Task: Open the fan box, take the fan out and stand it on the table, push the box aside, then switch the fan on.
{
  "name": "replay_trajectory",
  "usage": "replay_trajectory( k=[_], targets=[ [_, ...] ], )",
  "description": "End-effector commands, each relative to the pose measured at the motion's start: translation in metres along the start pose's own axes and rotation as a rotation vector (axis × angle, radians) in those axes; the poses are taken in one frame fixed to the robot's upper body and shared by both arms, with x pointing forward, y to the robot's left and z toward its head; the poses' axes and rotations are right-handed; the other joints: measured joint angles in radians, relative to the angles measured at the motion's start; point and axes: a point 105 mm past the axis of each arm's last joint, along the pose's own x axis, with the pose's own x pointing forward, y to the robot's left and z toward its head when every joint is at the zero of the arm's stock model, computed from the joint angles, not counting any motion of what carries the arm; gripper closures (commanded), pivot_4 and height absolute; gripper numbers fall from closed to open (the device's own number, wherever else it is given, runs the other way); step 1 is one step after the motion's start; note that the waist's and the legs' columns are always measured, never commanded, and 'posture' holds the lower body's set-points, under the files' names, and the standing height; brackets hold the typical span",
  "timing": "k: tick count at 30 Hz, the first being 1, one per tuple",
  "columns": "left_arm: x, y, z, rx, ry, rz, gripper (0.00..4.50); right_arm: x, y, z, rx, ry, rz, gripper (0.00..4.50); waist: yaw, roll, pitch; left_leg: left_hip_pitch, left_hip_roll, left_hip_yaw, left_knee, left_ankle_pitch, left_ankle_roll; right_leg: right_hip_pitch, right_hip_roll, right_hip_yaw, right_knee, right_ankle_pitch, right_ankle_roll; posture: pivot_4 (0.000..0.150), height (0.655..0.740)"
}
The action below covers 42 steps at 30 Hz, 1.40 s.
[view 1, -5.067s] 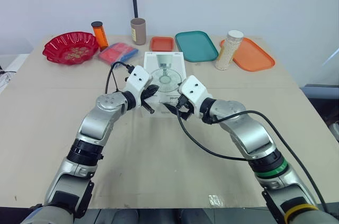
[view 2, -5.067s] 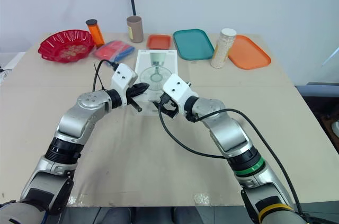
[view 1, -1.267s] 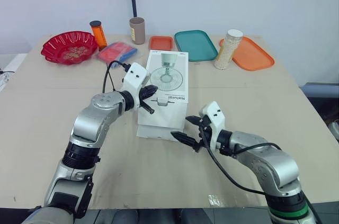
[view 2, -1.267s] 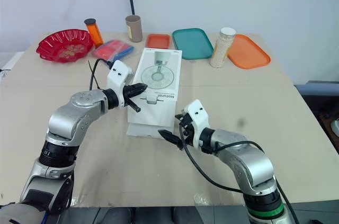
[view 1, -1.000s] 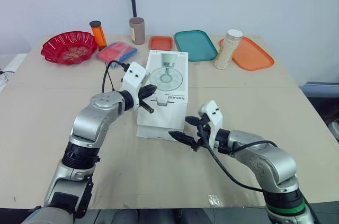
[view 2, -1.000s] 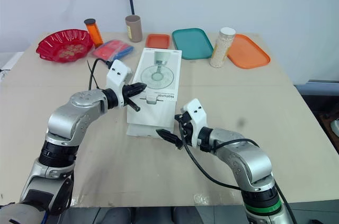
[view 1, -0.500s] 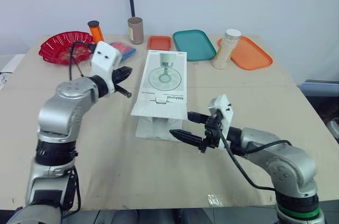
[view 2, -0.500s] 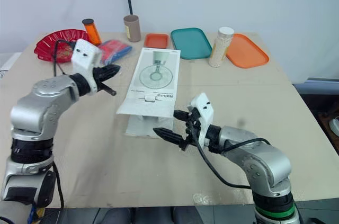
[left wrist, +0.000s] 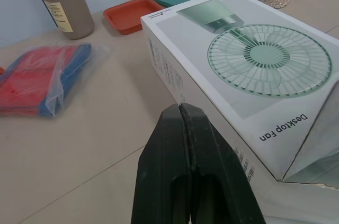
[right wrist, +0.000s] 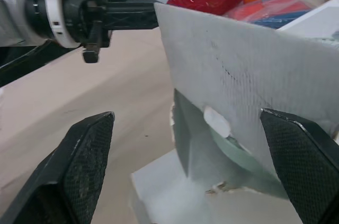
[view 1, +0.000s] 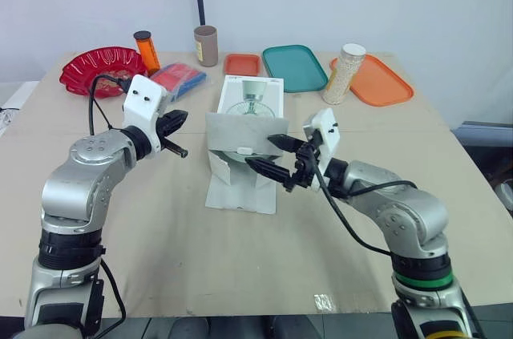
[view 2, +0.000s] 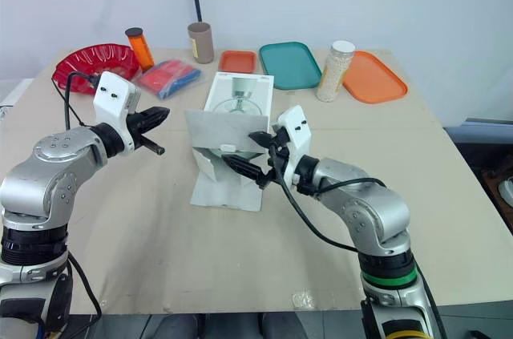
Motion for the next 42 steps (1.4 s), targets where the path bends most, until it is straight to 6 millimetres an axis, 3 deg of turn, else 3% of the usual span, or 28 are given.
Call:
replay_trajectory(
  k=[1,6,14,19,22,26,30,37,40,41,42],
  targets=[
    [-0.007,0.005,0.015,0.028,-0.051,0.035,4.46,0.013,-0.020,0.006,-0.027,-0.014,-0.084,0.00,0.000,0.000,0.000,0.000,0.000,0.000,0.000,0.000,0.000,0.000,0.000,0.000,0.000,0.000,0.000,0.150,0.7400],
    [-0.008,0.003,0.022,0.021,-0.088,0.027,4.46,0.018,-0.033,0.003,0.008,0.007,-0.144,0.00,0.000,0.000,0.000,0.000,0.000,0.000,0.000,0.000,0.000,0.000,0.000,0.000,0.000,0.000,0.000,0.150,0.7400],
    [0.008,-0.049,0.035,0.006,-0.160,-0.236,4.46,0.018,-0.034,-0.004,0.014,0.049,-0.156,0.00,0.000,0.000,0.000,0.000,0.000,0.000,0.000,0.000,0.000,0.000,0.000,0.000,0.000,0.000,0.000,0.150,0.7400],
    [0.029,-0.067,0.026,0.015,-0.094,-0.315,4.46,0.018,-0.034,-0.003,0.012,0.046,-0.165,0.00,-0.002,0.000,0.000,0.000,0.000,0.000,0.000,0.000,0.000,0.000,0.000,0.000,0.000,0.000,0.000,0.150,0.7400],
    [0.045,-0.074,0.010,0.026,-0.024,-0.331,4.46,0.016,-0.034,0.002,-0.006,0.028,-0.180,0.00,-0.002,0.000,0.000,0.000,0.000,0.000,0.000,0.000,0.000,0.000,0.000,0.000,0.000,0.000,0.000,0.150,0.7400],
    [0.053,-0.075,-0.004,0.026,0.034,-0.334,4.46,0.006,-0.020,0.011,-0.049,0.002,-0.156,0.00,0.001,0.000,0.000,0.000,-0.001,0.000,0.000,0.000,0.000,0.000,0.000,0.000,0.000,0.000,0.000,0.150,0.7400],
    [0.056,-0.074,-0.011,0.041,0.065,-0.336,4.46,-0.007,0.009,0.018,-0.108,-0.017,-0.081,0.00,0.001,0.001,0.000,-0.001,0.000,0.000,0.000,0.000,0.000,-0.001,0.000,0.000,0.000,0.000,0.000,0.150,0.7400],
    [0.056,-0.075,-0.011,0.036,0.062,-0.334,4.46,-0.013,0.041,0.009,-0.130,0.025,0.002,0.00,0.001,0.001,0.000,-0.001,0.000,0.000,0.000,0.000,-0.001,0.000,0.000,0.000,0.000,0.000,0.000,0.150,0.7400],
    [0.057,-0.075,-0.009,0.035,0.058,-0.332,4.50,-0.009,0.042,0.001,-0.113,0.054,-0.015,0.74,0.000,0.001,0.000,-0.001,0.000,0.000,0.000,0.000,-0.001,0.000,0.000,0.000,0.000,0.000,0.000,0.150,0.7400],
    [0.057,-0.076,-0.009,0.035,0.057,-0.331,4.50,-0.008,0.042,-0.003,-0.098,0.069,-0.021,0.74,0.000,0.001,0.000,-0.001,0.000,0.000,0.000,0.000,-0.001,0.000,0.000,0.000,0.000,0.000,0.000,0.150,0.7400],
    [0.057,-0.075,-0.009,0.035,0.056,-0.330,4.50,-0.007,0.042,-0.006,-0.092,0.081,-0.022,1.47,0.000,0.001,0.000,-0.001,0.000,0.000,0.000,0.000,-0.001,0.000,0.000,0.000,0.000,0.000,0.000,0.150,0.7400]
  ],
)
